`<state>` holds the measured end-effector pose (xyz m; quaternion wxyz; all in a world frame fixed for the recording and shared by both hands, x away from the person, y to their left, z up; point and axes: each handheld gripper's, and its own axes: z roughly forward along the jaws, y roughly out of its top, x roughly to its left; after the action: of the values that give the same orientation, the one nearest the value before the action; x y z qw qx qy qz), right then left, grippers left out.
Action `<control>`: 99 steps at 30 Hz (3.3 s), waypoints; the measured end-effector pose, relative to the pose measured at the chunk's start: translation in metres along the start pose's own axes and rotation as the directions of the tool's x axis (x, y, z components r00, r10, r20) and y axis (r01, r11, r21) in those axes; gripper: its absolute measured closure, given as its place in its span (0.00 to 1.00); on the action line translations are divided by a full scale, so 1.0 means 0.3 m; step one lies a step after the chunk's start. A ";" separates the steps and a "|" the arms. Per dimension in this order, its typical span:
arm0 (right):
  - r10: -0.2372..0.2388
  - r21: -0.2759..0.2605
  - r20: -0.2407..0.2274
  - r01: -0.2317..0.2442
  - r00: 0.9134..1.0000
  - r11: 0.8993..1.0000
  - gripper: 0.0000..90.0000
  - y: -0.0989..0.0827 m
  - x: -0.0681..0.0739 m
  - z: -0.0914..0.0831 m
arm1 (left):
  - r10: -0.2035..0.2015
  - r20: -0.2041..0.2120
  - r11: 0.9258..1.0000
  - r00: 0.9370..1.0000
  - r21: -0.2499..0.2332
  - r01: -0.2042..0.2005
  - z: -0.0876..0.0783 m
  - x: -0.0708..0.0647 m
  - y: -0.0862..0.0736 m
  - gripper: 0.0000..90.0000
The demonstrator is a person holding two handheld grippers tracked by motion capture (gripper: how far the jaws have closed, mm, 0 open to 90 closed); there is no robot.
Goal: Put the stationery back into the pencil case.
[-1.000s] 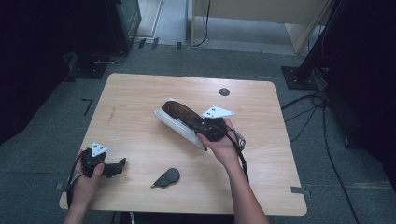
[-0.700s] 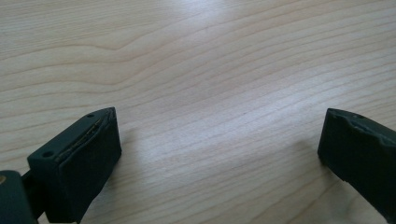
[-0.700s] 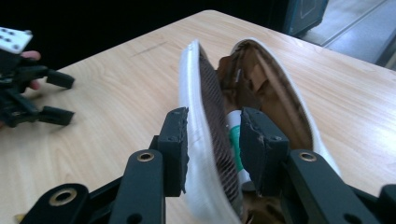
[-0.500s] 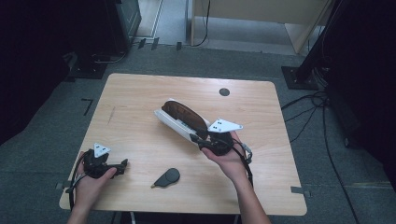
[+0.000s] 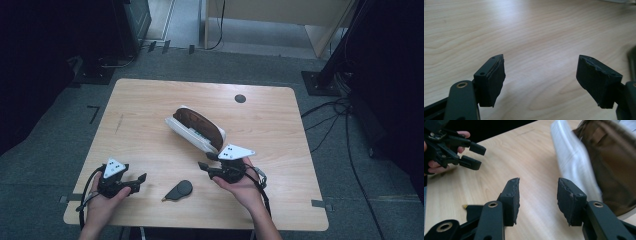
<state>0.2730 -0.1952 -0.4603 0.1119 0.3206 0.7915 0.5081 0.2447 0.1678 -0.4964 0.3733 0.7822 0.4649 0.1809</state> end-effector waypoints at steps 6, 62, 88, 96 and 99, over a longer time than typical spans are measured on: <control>0.018 0.020 -0.006 -0.017 1.000 1.000 0.54 -0.083 0.019 0.020 | 0.053 0.072 0.999 0.996 -0.013 -0.052 -0.027 -0.069 -0.021 0.33; 0.106 0.138 -0.047 -0.099 0.993 0.985 0.45 -0.213 0.026 0.053 | 0.246 0.324 0.964 0.914 0.016 -0.265 0.202 -0.317 0.064 0.50; 0.003 0.211 0.059 -0.015 0.998 0.977 0.22 -0.237 0.208 0.069 | 0.090 0.297 0.995 0.951 0.005 -0.096 0.181 -0.195 0.047 0.54; -0.008 0.202 0.031 0.002 0.999 0.979 0.45 -0.245 0.147 0.030 | 0.092 0.327 0.995 0.940 0.012 -0.102 0.184 -0.195 0.047 0.52; -0.001 0.196 0.025 -0.003 1.000 0.981 0.46 -0.248 0.122 0.018 | 0.092 0.339 0.994 0.936 0.018 -0.104 0.186 -0.195 0.048 0.51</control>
<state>0.2181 -0.1892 -0.5225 0.0893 0.3368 0.8362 0.4236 0.2590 0.0898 -0.5185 0.4241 0.8302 0.3577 0.0543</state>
